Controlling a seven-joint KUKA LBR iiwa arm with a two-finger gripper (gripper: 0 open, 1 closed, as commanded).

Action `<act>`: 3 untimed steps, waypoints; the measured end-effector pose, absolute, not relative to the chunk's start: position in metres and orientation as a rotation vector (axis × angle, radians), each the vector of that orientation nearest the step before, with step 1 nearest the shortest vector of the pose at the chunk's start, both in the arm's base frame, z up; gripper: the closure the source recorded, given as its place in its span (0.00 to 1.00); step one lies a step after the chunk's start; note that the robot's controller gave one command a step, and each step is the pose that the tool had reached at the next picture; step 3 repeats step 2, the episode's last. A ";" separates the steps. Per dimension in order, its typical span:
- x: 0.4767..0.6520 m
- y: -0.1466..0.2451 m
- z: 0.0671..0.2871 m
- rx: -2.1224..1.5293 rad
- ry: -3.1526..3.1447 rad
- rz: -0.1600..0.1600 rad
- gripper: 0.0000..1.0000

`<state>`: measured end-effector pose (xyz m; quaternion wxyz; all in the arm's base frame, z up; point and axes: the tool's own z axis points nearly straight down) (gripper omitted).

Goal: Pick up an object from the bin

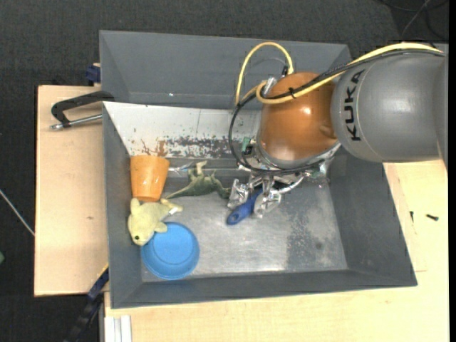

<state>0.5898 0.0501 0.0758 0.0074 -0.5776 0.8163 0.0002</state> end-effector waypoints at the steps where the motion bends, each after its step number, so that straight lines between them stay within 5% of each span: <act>1: 0.572 0.069 0.199 -1.813 2.551 -0.005 1.00; 2: 0.562 0.103 0.317 -1.756 2.589 -0.004 1.00; 3: 0.562 0.103 0.317 -1.756 2.589 -0.004 1.00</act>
Offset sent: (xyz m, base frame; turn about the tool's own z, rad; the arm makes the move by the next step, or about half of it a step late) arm -0.0200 0.0167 0.1181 -0.0049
